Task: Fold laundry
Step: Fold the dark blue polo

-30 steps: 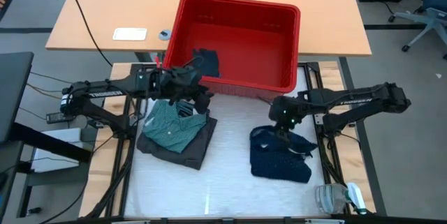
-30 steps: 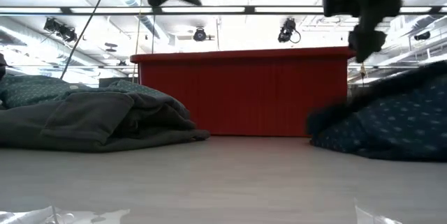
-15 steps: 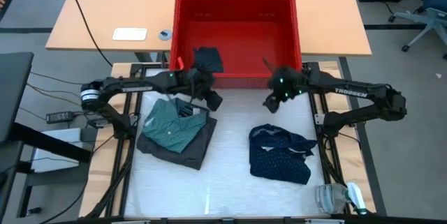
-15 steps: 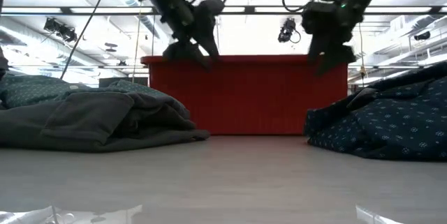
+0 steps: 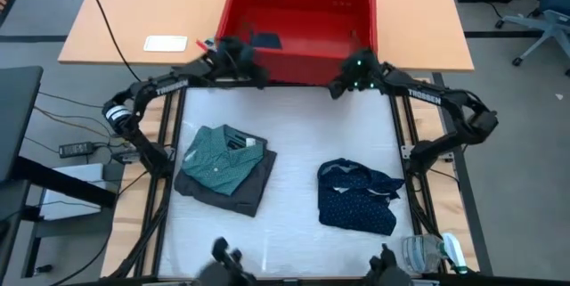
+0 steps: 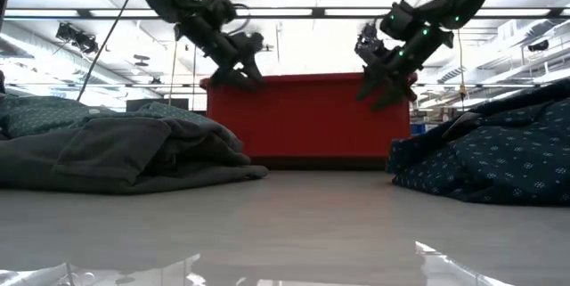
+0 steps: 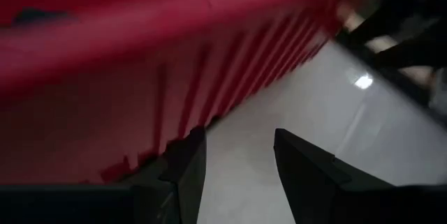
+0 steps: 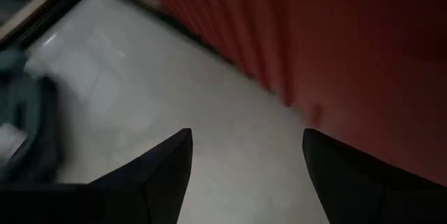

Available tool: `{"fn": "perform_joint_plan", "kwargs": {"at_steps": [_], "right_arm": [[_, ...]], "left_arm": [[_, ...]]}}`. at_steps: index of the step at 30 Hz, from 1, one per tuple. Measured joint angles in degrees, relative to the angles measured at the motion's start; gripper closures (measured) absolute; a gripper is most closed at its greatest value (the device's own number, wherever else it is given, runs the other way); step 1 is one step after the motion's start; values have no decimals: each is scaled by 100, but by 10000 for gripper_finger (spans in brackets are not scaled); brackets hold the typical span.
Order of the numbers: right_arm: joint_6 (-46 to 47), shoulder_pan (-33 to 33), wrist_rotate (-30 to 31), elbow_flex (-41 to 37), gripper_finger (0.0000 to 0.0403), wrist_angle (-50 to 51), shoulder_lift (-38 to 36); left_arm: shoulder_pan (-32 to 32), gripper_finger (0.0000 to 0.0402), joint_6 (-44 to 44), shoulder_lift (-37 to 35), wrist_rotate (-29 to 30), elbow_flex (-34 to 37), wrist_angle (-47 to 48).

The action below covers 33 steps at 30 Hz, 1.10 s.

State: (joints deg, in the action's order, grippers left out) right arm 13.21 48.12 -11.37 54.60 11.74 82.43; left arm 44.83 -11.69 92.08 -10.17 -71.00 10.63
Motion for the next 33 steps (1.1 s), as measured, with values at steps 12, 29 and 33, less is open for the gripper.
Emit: {"fn": "perform_joint_plan", "kwargs": {"at_steps": [12, 29, 33], "right_arm": [[-279, -84, -1703, 906, 140, 3377, -302], [-820, -3009, -2039, 668, 195, 5043, -1372], [313, -3529, -1416, 105, 196, 4202, -1418]], "left_arm": [[-209, 228, -549, -12, -1801, -12, 51], [-4070, 242, -1430, 94, -309, -14, -78], [-4720, 253, -1706, 422, 294, -23, -877]]}}
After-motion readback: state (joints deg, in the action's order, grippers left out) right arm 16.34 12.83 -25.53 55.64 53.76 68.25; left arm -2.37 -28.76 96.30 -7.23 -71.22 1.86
